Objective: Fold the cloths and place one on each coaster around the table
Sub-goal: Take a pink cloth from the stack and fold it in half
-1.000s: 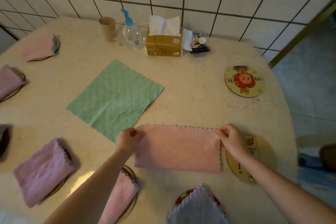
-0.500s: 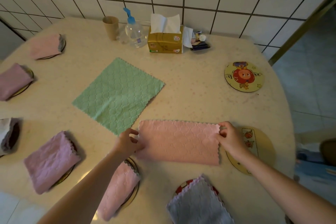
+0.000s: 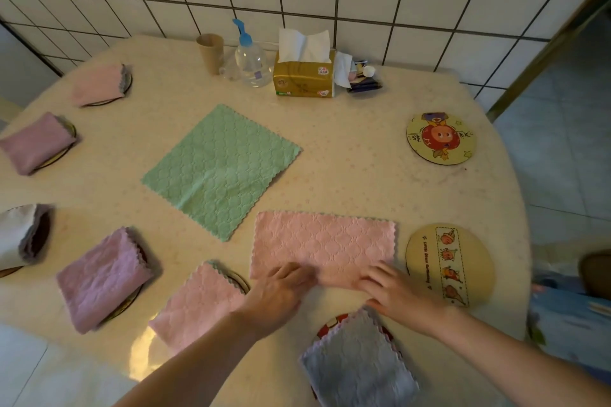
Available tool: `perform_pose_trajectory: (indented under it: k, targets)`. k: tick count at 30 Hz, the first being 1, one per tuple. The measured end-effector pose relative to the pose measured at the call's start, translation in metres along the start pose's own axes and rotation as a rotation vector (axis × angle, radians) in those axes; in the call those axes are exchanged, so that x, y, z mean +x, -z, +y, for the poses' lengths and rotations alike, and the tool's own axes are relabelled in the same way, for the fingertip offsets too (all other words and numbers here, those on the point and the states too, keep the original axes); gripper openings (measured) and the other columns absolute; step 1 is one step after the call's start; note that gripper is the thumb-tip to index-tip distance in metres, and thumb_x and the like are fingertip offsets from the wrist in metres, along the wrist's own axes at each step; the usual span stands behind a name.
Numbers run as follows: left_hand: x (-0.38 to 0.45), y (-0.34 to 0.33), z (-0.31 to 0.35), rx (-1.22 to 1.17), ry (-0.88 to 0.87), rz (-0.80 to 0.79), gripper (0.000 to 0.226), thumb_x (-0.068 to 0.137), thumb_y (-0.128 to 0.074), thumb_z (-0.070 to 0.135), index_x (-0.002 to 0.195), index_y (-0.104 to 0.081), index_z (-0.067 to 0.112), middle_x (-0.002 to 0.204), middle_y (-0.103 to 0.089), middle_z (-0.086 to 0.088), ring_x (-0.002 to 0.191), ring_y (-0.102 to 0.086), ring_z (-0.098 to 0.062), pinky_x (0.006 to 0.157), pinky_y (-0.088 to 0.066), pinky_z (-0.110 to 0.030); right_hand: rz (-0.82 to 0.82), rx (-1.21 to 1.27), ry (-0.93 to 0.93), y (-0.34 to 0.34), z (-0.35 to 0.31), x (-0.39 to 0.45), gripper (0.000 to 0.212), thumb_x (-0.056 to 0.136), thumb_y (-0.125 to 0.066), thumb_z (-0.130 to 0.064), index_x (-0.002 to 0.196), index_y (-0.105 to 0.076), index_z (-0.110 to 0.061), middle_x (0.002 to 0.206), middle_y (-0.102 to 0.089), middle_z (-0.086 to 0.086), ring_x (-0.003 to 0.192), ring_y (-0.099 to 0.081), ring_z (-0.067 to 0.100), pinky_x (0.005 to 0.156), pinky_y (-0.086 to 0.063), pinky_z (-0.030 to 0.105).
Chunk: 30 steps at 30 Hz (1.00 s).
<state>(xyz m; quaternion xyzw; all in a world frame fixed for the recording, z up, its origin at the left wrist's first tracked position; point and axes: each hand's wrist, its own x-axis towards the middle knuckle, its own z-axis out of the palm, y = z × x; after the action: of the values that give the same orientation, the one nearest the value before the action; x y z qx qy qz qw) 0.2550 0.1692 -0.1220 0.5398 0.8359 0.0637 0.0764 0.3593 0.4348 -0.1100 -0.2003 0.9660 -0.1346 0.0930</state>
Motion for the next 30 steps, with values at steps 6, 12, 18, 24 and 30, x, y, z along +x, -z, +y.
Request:
perform_pose_trajectory:
  k: [6,12,18,24,30]
  targets:
    - [-0.008,0.009,-0.014,0.062,0.078,-0.080,0.069,0.061,-0.078,0.014,0.127,-0.058,0.020,0.124,-0.060,0.002,0.103,-0.061,-0.019,0.077,-0.055,-0.029,-0.029,-0.193,0.028,0.006,0.003,-0.008,0.076,0.040,-0.083,-0.003,0.110,-0.060,-0.020,0.113,-0.054,-0.003,0.103,-0.042,0.015,0.081,-0.051,0.024]
    - [-0.009,0.020,-0.033,0.171,0.218,-0.119,0.058,0.051,-0.088,0.033,0.104,-0.067,0.024,0.094,-0.063,0.005,0.078,-0.057,-0.016,0.058,-0.050,-0.027,0.045,-0.104,-0.006,0.012,0.007,0.010,0.024,0.069,-0.069,-0.012,0.090,-0.061,-0.020,0.096,-0.061,-0.007,0.090,-0.057,0.012,0.076,-0.054,0.026]
    - [0.031,0.058,-0.059,0.151,0.271,0.058,0.034,0.047,-0.088,0.011,0.068,-0.063,0.020,0.067,-0.058,0.004,0.069,-0.058,-0.020,0.041,-0.042,-0.026,0.377,0.183,-0.284,0.050,0.013,0.036,0.019,0.081,-0.056,-0.002,0.086,-0.063,-0.019,0.094,-0.058,-0.010,0.089,-0.057,0.005,0.078,-0.052,0.021]
    - [0.109,0.143,-0.086,-0.063,0.379,0.453,0.016,0.073,-0.056,0.008,0.083,-0.069,0.012,0.084,-0.064,-0.004,0.087,-0.058,-0.028,0.049,-0.048,-0.035,0.802,0.367,-0.427,0.138,0.030,0.052,0.025,0.078,-0.043,0.011,0.075,-0.055,-0.010,0.080,-0.051,-0.003,0.076,-0.051,0.008,0.062,-0.043,0.017]
    - [0.120,0.152,-0.093,-0.185,0.314,0.749,0.021,0.076,-0.054,0.000,0.089,-0.070,0.004,0.099,-0.064,-0.009,0.097,-0.056,-0.021,0.077,-0.046,-0.031,0.725,0.217,-0.119,0.144,0.006,0.045,0.015,0.078,-0.050,0.003,0.070,-0.058,-0.007,0.076,-0.050,-0.003,0.073,-0.044,0.010,0.064,-0.037,0.018]
